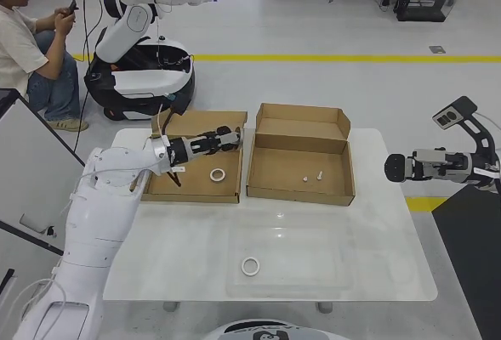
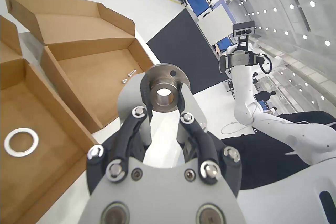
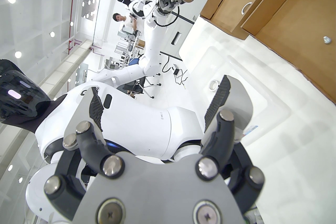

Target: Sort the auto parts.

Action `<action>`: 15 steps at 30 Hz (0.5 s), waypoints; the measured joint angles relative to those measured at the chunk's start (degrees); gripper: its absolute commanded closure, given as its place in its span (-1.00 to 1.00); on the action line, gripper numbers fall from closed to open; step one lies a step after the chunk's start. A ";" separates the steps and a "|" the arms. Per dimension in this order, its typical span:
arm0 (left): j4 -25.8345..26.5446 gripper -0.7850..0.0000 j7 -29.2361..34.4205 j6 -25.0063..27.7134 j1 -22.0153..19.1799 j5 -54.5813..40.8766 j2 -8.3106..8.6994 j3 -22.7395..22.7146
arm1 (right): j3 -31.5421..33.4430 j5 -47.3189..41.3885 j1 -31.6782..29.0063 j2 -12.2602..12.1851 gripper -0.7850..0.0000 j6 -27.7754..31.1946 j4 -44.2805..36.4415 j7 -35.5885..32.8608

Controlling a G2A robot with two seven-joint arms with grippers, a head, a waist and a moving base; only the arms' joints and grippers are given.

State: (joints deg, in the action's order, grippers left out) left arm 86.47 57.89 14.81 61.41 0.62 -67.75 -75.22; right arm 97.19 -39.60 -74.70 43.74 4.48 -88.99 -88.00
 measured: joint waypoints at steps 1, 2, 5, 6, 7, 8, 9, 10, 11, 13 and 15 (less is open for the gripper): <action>0.00 1.00 0.00 0.00 0.00 0.00 0.00 0.00 | 0.00 0.00 0.00 0.00 -1.00 0.00 0.00 0.00; 0.00 1.00 0.00 0.00 0.00 0.00 0.00 0.00 | 0.00 0.00 0.00 0.00 -1.00 0.00 0.00 0.00; -0.09 1.00 -0.47 -0.60 0.14 0.64 0.04 0.11 | 0.00 0.00 0.00 0.00 -1.00 0.00 0.00 0.00; -0.01 1.00 -1.02 -1.53 0.12 1.98 0.11 0.35 | 0.00 0.00 0.00 0.00 -1.00 0.00 0.00 0.00; 0.17 1.00 -1.45 -2.55 0.00 3.77 0.18 0.65 | 0.00 0.00 0.00 0.00 -1.00 0.00 0.00 0.00; 0.20 1.00 -1.53 -3.72 -0.22 5.62 0.26 0.96 | 0.00 0.00 0.00 0.00 -1.00 0.00 0.00 0.00; 0.14 1.00 -1.33 -5.63 -0.81 8.49 0.42 1.41 | 0.00 0.00 0.00 0.00 -1.00 0.00 0.00 0.00; 0.08 1.00 -1.12 -7.09 -1.28 10.77 0.51 1.82 | 0.00 0.00 0.00 0.00 -1.00 0.00 0.00 0.00; -0.09 1.00 -0.81 -8.67 -1.70 12.92 0.58 2.28 | 0.00 0.00 0.00 0.00 -1.00 0.00 0.00 0.00; -0.35 1.00 -0.15 -11.94 -2.77 18.01 0.73 3.51 | 0.00 0.00 0.00 0.00 -1.00 0.00 0.00 0.00; -0.75 1.00 1.59 -14.77 -3.65 22.92 0.93 4.95 | 0.00 0.00 0.00 0.00 -1.00 0.00 0.00 0.00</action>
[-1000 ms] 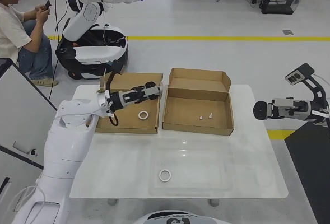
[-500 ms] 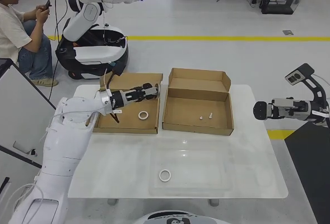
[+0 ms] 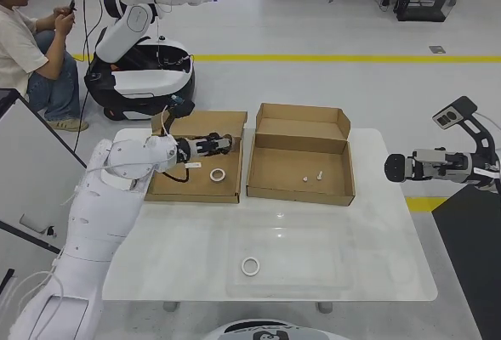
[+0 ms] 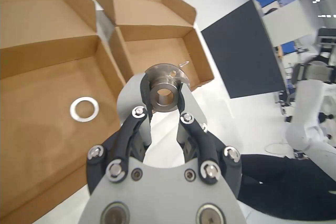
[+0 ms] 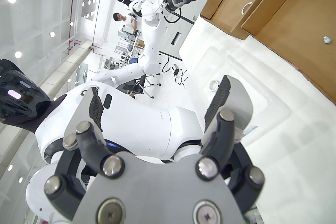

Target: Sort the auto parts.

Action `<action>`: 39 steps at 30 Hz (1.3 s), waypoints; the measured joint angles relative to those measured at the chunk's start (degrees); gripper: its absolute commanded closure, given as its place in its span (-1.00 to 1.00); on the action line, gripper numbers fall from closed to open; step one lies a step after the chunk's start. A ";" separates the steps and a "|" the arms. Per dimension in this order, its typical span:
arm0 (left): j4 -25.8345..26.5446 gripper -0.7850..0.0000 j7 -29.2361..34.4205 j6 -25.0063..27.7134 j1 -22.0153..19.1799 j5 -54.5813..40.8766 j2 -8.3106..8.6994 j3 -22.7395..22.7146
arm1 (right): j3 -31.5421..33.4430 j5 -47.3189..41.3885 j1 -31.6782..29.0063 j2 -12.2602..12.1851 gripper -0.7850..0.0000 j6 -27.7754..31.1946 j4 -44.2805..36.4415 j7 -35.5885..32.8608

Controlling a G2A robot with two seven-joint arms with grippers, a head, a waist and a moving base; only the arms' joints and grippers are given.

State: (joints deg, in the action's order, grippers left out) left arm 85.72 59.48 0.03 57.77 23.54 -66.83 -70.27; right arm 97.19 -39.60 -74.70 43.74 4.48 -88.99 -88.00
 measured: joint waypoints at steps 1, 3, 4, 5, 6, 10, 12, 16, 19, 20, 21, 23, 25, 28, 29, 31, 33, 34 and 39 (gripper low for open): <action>-0.08 1.00 0.74 -0.84 -0.38 2.59 0.09 0.84 | 0.00 0.00 0.00 0.00 -1.00 0.00 0.00 0.00; -0.58 1.00 2.13 -2.65 -0.90 8.57 0.15 3.12 | 0.00 0.00 0.00 0.00 -1.00 0.00 0.00 0.00; -0.69 1.00 2.49 -3.29 -1.06 10.80 0.15 4.10 | 0.00 0.00 0.00 0.00 -1.00 0.00 0.00 0.00; -0.88 1.00 2.79 -3.93 -1.12 12.69 0.11 5.03 | 0.00 0.00 0.00 0.00 -1.00 0.00 0.00 0.00; -1.15 1.00 3.10 -4.82 -1.20 14.85 0.06 6.14 | 0.00 0.00 0.00 0.00 -1.00 0.00 0.00 0.00; -2.15 1.00 2.68 -7.43 -1.61 19.08 -0.18 8.47 | 0.00 0.00 0.00 0.00 -1.00 0.00 0.00 0.00; -2.82 1.00 2.30 -8.77 -2.08 21.50 -0.32 9.52 | 0.00 0.00 0.00 0.00 -1.00 0.00 0.00 0.00; -4.38 1.00 2.08 -11.24 -3.66 25.72 -0.72 11.60 | 0.00 0.00 0.00 0.00 -1.00 0.00 0.00 0.00; -6.12 1.00 2.19 -12.74 -5.25 28.66 -1.11 13.23 | 0.00 0.00 0.00 0.00 -1.00 0.00 0.00 0.00; -6.65 1.00 2.18 -13.02 -5.71 29.33 -1.25 13.70 | 0.00 0.00 0.00 0.00 -1.00 0.00 0.00 0.00; -7.40 1.00 2.18 -13.28 -6.32 30.20 -1.44 14.34 | 0.00 0.00 0.00 0.00 -1.00 0.00 0.00 0.00; -8.61 1.00 2.22 -13.57 -7.17 31.78 -1.72 15.40 | 0.00 0.00 0.00 0.00 -1.00 0.00 0.00 0.00; -10.11 1.00 2.18 -13.89 -8.05 33.26 -2.10 16.64 | 0.00 0.00 0.00 0.00 -1.00 0.00 0.00 0.00; -12.45 1.00 1.95 -14.12 -9.16 34.74 -2.73 18.38 | 0.00 0.00 0.00 0.00 -1.00 0.00 0.00 0.00; -13.17 1.00 1.85 -14.17 -9.45 35.08 -2.94 18.89 | 0.00 0.00 0.00 0.00 -1.00 0.00 0.00 0.00; -14.82 1.00 1.56 -14.34 -10.08 35.78 -3.43 20.04 | 0.00 0.00 0.00 0.00 -1.00 0.00 0.00 0.00; -16.40 1.00 1.49 -14.44 -10.66 36.27 -3.91 21.07 | 0.00 0.00 0.00 0.00 -1.00 0.00 0.00 0.00; -17.04 1.00 1.63 -14.45 -10.90 36.39 -4.11 21.46 | 0.00 0.00 0.00 0.00 -1.00 0.00 0.00 0.00; -20.17 1.00 1.95 -14.74 -11.83 37.24 -5.07 23.06 | 0.00 0.00 0.00 0.00 -1.00 0.00 0.00 0.00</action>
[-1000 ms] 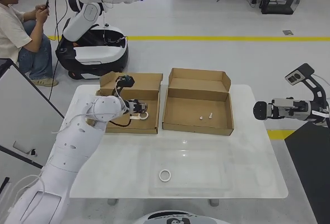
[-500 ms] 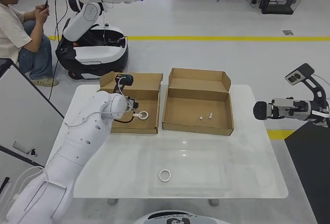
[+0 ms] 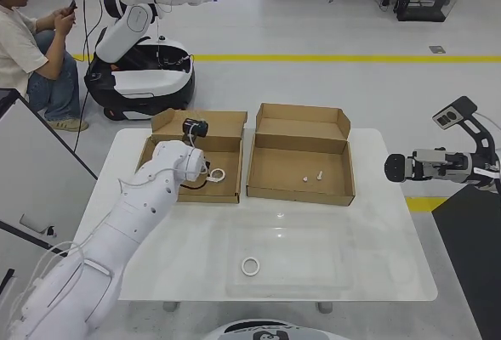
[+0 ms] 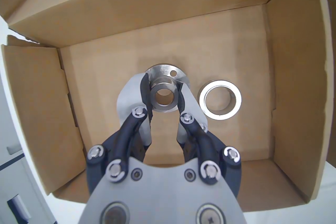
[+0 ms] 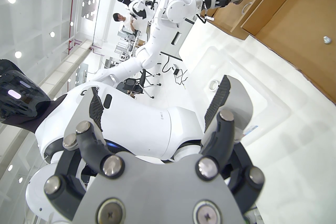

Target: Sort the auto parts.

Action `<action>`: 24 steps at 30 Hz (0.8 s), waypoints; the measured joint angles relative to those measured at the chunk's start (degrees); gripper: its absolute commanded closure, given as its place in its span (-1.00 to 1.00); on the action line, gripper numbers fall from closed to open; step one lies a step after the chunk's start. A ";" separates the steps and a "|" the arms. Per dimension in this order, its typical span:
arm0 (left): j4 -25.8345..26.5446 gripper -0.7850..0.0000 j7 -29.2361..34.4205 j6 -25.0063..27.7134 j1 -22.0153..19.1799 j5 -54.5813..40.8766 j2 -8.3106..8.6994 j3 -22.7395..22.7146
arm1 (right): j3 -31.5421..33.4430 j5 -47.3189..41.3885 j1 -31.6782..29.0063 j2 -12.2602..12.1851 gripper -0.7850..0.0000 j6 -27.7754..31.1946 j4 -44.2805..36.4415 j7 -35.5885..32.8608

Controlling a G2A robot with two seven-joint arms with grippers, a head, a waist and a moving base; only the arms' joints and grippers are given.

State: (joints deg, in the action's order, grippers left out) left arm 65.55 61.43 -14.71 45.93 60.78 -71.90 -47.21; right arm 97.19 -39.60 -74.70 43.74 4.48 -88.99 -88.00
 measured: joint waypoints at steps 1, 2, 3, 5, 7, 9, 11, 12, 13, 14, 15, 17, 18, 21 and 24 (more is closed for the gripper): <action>-0.50 1.00 0.00 -0.07 -0.07 0.04 -0.14 0.14 | 0.00 0.00 0.00 0.00 -1.00 0.00 0.00 0.00; -0.97 1.00 -0.01 -0.12 -0.14 0.11 -0.27 0.27 | 0.00 0.00 0.00 0.00 -1.00 0.00 0.00 0.00; -1.53 1.00 -0.09 -0.20 -0.23 0.21 -0.43 0.41 | 0.00 0.00 0.00 0.00 -1.00 0.00 0.00 0.00; -2.24 1.00 -0.13 -0.41 -0.31 -0.05 -0.67 0.43 | 0.00 0.00 0.00 0.00 -1.00 0.00 0.00 0.00; -3.00 1.00 -0.17 -0.51 -0.42 0.15 -0.90 0.57 | 0.00 0.00 0.00 0.00 -1.00 0.00 0.00 0.00; -3.64 1.00 0.03 -0.93 -0.51 0.47 -1.12 0.65 | 0.00 0.00 0.00 0.00 -1.00 0.00 0.00 0.00; -4.04 1.00 0.19 -1.27 -0.54 0.62 -1.28 0.64 | 0.00 0.00 0.00 0.00 -1.00 0.00 0.00 0.00; -4.24 0.94 0.27 -1.39 -0.53 0.62 -1.38 0.58 | 0.00 0.00 0.00 0.00 -1.00 0.00 0.00 0.00; -4.35 0.63 0.32 -1.40 -0.52 0.68 -1.44 0.55 | 0.00 0.00 0.00 0.00 -1.00 0.00 0.00 0.00; -4.44 0.51 0.37 -1.41 -0.50 0.73 -1.49 0.50 | 0.00 0.00 0.00 0.00 -1.00 0.00 0.00 0.00; -4.48 0.36 0.46 -1.42 -0.46 0.74 -1.56 0.39 | 0.00 0.00 0.00 0.00 -1.00 0.00 0.00 0.00; -4.47 0.08 0.57 -1.46 -0.38 0.80 -1.62 0.17 | 0.00 0.00 0.00 0.00 -1.00 0.00 0.00 0.00; -4.41 0.01 0.67 -1.47 -0.31 0.94 -1.65 0.01 | 0.00 0.00 0.00 0.00 -1.00 0.00 0.00 0.00; -4.02 -0.25 1.07 -1.56 -0.18 1.28 -1.65 -0.54 | 0.00 0.00 0.00 0.00 -1.00 0.00 0.00 0.00; -3.26 -0.38 1.42 -1.86 0.04 1.80 -1.58 -1.22 | 0.00 0.00 0.00 0.00 -1.00 0.00 0.00 0.00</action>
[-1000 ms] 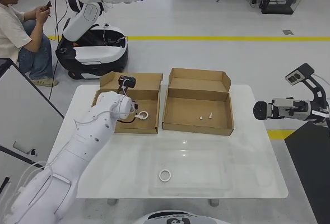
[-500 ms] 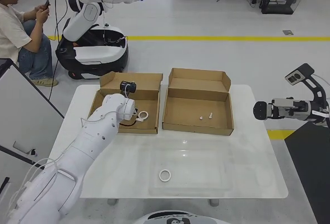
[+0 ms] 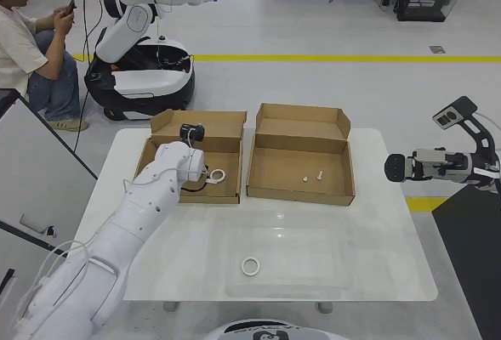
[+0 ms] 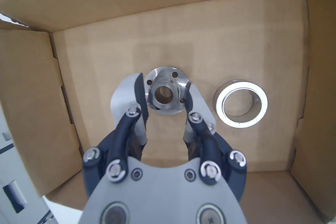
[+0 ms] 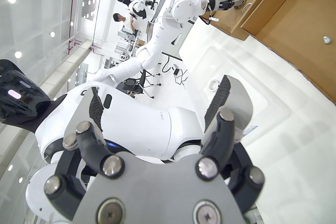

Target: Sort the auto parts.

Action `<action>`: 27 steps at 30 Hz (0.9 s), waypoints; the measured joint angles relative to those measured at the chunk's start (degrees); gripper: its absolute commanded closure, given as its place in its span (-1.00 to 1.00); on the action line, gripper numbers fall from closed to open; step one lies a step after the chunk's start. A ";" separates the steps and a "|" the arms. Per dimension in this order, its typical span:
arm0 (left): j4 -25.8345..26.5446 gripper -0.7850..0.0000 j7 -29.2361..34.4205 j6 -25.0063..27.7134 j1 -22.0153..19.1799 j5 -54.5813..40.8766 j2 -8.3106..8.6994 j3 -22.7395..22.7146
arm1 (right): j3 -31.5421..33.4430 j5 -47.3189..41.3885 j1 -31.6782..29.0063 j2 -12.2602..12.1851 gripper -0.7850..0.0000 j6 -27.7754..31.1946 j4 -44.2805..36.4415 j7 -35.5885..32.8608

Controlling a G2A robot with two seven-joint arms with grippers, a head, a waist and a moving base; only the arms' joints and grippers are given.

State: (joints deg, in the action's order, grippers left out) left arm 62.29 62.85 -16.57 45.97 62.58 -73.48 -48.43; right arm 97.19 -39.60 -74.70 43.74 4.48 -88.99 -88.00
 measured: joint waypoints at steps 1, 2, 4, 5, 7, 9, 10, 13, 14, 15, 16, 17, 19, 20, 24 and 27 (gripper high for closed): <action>0.30 -0.46 0.16 -0.09 0.10 0.25 0.04 -0.22 | 0.00 0.00 0.00 0.00 -1.00 0.00 0.00 0.00; 0.67 -0.54 0.36 -0.17 0.21 0.50 0.09 -0.45 | 0.00 0.00 0.00 0.00 -1.00 0.00 0.00 0.00; 1.79 -0.92 0.83 -0.33 0.54 1.15 0.26 -1.10 | 0.00 0.00 0.00 0.00 -1.00 0.00 0.00 0.00; 2.44 -1.00 1.01 -0.37 0.70 1.46 0.36 -1.44 | 0.00 0.00 0.00 0.00 -1.00 0.00 0.00 0.00; 4.54 -1.00 1.45 -0.33 1.18 2.22 0.64 -2.36 | 0.00 0.00 0.00 0.00 -1.00 0.00 0.00 0.00; 7.36 -1.00 2.36 0.50 1.91 2.76 1.02 -3.45 | 0.00 0.00 0.00 0.00 -1.00 0.00 0.00 0.00; 8.66 -1.00 3.11 1.18 2.26 3.11 1.22 -3.87 | 0.00 0.00 0.00 0.00 -1.00 0.00 0.00 0.00; 13.46 -1.00 6.03 3.97 3.46 4.44 1.94 -5.33 | 0.00 0.00 0.00 0.00 -1.00 0.00 0.00 0.00; 14.96 -1.00 6.73 4.67 3.86 4.61 2.13 -5.85 | 0.00 0.00 0.00 0.00 -1.00 0.00 0.00 0.00; 16.98 -1.00 7.57 5.62 4.43 4.83 2.38 -6.52 | 0.00 0.00 0.00 0.00 -1.00 0.00 0.00 0.00; 18.52 -1.00 8.14 6.38 4.87 4.88 2.55 -7.01 | 0.00 0.00 0.00 0.00 -1.00 0.00 0.00 0.00; 20.10 -1.00 8.68 7.23 5.33 4.69 2.71 -7.50 | 0.00 0.00 0.00 0.00 -1.00 0.00 0.00 0.00; 23.79 -1.00 9.86 8.99 6.50 3.71 3.06 -8.78 | 0.00 0.00 0.00 0.00 -1.00 0.00 0.00 0.00; 25.33 -1.00 10.45 9.99 7.03 3.18 3.20 -9.21 | 0.00 0.00 0.00 0.00 -1.00 0.00 0.00 0.00; 31.32 -1.00 13.75 14.99 9.16 -1.05 3.64 -10.69 | 0.00 0.00 0.00 0.00 -1.00 0.00 0.00 0.00; 31.50 -1.00 13.89 15.15 9.24 -1.32 3.66 -10.70 | 0.00 0.00 0.00 0.00 -1.00 0.00 0.00 0.00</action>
State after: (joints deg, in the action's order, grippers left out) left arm 93.78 76.74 -1.43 55.21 61.27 -69.83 -59.13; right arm 97.19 -39.60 -74.70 43.74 4.48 -88.99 -88.00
